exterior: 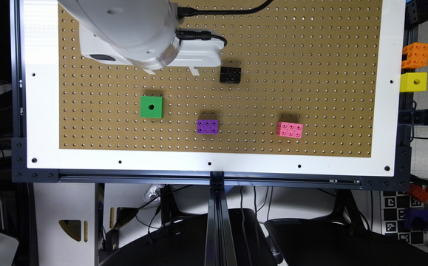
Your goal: Pick up green block.
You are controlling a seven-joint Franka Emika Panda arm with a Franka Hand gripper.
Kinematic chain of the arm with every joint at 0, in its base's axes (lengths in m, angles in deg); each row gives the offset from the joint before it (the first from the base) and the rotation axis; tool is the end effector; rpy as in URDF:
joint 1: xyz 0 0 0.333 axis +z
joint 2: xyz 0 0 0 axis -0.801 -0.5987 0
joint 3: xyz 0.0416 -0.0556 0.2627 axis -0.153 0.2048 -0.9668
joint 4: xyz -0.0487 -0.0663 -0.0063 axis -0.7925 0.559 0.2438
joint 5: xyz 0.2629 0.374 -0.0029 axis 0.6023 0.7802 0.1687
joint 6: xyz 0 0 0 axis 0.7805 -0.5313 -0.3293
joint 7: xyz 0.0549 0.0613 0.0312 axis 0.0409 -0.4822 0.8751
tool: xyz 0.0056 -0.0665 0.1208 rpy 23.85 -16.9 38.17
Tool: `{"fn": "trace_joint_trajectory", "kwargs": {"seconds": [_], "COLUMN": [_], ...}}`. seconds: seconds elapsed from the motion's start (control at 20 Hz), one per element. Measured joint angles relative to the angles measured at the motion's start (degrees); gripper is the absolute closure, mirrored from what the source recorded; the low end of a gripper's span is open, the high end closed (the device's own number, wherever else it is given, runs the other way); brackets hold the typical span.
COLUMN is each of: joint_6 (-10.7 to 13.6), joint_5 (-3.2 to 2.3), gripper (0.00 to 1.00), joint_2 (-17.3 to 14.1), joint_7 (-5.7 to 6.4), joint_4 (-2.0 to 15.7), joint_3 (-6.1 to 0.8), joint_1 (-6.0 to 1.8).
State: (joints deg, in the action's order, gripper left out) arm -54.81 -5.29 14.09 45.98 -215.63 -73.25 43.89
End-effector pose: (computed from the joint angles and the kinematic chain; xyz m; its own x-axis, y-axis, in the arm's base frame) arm 0.5604 -0.0850 0.2292 0.7152 -0.6987 0.0177 -0.6986 -0.7154 -0.0115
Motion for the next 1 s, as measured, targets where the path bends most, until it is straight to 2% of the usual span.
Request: {"fn": "trace_joint_trajectory", "kwargs": {"seconds": [0.15,0.45,0.55,0.8,0.85,1.0], "joint_6": [0.00,-0.01,-0.01,-0.01,-0.01,-0.01], "joint_5": [0.00,-0.38,-0.59,-0.59,-0.59,-0.59], "gripper": [0.00,0.00,0.00,0.00,0.00,0.00], "joint_2": [0.00,-0.01,-0.18,-2.60,-3.45,-5.96], "joint_7": [0.00,-0.02,-0.52,-4.07,-4.59,-5.46], "joint_4": [-0.02,0.30,0.82,3.77,4.66,7.33], "joint_3": [0.00,0.02,0.06,0.10,0.10,0.10], "joint_1": [-0.02,-1.65,-2.57,-6.08,-6.60,-7.50]}}
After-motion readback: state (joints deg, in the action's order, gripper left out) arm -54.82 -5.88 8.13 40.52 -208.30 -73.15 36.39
